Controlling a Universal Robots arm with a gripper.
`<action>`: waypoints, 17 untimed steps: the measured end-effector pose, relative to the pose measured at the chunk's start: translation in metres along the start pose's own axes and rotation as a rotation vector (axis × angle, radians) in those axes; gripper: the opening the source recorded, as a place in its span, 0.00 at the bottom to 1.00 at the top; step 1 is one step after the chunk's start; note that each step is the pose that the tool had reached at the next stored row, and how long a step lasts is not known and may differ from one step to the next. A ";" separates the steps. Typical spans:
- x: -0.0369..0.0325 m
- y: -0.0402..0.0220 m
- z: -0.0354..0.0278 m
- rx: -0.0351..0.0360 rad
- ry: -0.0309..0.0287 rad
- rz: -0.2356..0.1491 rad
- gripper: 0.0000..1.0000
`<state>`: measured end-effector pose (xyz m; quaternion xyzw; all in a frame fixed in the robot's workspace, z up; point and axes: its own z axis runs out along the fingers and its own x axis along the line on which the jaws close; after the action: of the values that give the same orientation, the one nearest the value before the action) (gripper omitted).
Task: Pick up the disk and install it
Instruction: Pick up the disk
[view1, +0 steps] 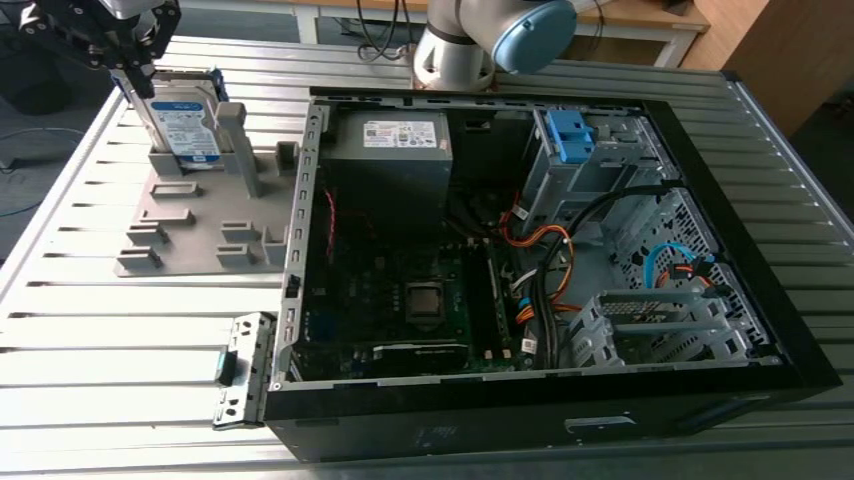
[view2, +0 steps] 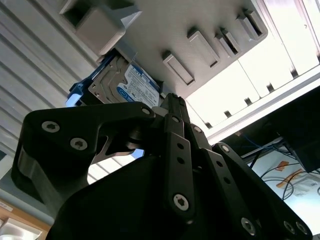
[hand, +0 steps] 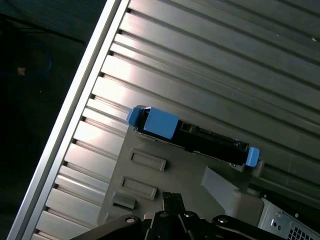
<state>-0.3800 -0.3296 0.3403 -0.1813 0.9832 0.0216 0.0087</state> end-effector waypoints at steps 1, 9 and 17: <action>0.0000 0.0000 0.0000 -0.0001 0.0001 -0.003 0.11; 0.0000 0.0000 0.0000 -0.0007 0.0011 -0.029 0.11; 0.0000 0.0000 0.0000 -0.0014 0.0021 -0.055 0.11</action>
<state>-0.3800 -0.3296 0.3403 -0.2082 0.9778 0.0219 0.0081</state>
